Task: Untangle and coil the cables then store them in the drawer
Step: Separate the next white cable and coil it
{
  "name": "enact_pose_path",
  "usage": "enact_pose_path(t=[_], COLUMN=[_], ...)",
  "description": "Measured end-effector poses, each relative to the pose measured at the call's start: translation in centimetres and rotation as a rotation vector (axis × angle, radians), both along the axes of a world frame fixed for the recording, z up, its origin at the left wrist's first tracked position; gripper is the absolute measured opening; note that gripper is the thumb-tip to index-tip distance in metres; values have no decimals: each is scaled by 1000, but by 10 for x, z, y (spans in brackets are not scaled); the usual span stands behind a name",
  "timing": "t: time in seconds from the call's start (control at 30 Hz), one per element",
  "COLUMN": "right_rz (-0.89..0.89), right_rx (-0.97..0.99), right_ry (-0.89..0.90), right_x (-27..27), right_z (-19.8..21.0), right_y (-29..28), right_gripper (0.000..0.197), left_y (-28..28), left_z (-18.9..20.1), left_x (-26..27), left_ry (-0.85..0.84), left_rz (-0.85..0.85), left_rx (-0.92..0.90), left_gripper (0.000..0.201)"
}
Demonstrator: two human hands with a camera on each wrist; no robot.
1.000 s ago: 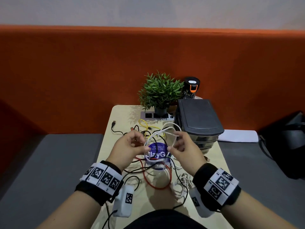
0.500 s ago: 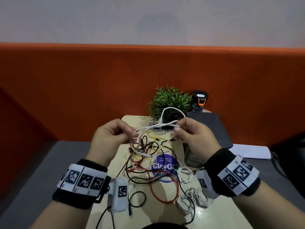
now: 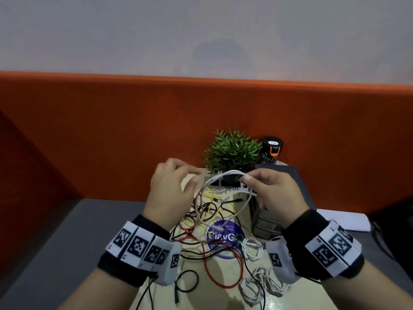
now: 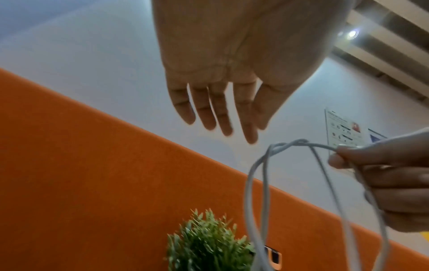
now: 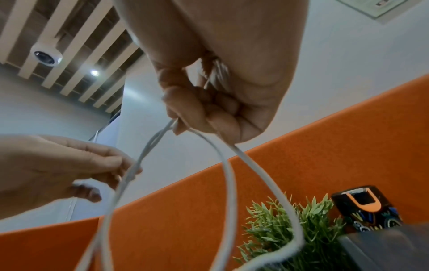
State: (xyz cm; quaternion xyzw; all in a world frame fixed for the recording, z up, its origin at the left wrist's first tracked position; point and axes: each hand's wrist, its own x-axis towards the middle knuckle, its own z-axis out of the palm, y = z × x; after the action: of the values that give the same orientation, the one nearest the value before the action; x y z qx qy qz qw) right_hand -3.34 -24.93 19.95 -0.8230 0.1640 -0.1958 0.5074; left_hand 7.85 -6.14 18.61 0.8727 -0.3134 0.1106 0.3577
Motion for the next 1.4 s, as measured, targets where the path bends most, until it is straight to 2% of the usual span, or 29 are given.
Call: enact_pose_path(t=[0.1,0.17,0.2,0.3,0.43,0.53,0.6,0.67,0.73,0.8,0.97,1.1,1.17,1.23,1.27,1.4], right_rz=[-20,-3,10,17,-33,-45,-77,-96,-37,-23,-164,-265,-276,-271,-267,-250], right_rx=[72,131,153,182,162,47,-136,-318,-361,-307,148,230,344,382,356,286], right_ry=[23,23,18,7,3,57,82,72,12,-53,-215,-237,-256,-235,-201,-101], right_x=[0,-1,-2,-5,-6,-9,-10,-9,-8,-7,-8,-12,-14,-16,-17,-15], right_z=[2,6,9,14,16,17,18,21,20,17,15,16,17,16,16,12], right_y=[3,7,9,10,4,6,5,5,5,4,-10,-24,-31,-40,-42,-37], right_gripper=[23,24,23,23,24,33,35,23,13,12,25,34,51,74,81,81], left_y=[-8,-13,-14,-13,-9,-10,-11,-12,-14,-16,-8,5,11,18,20,18], left_z=[-1,-3,-3,-3,11,23,29,32,36,38,35,28,24,21,19,10], left_x=[-11,-14,-14,-14,-10,-9,-10,-10,-10,-8,21,37,44,50,51,45], left_ry=[83,99,106,162,203,231,269,302,327,343,379,509,573,640,657,665], left_rz=[-61,-87,-102,-137,-88,-113,-161,-203,-220,-189,94,245,301,305,284,155], left_rx=[156,204,189,38,-171,-223,-231,-235,-250,-292,-429,-586,-743,-860,-859,-742], left_gripper=[24,15,9,16,13,12,10,9,8,9,11,11,14,14,13,16])
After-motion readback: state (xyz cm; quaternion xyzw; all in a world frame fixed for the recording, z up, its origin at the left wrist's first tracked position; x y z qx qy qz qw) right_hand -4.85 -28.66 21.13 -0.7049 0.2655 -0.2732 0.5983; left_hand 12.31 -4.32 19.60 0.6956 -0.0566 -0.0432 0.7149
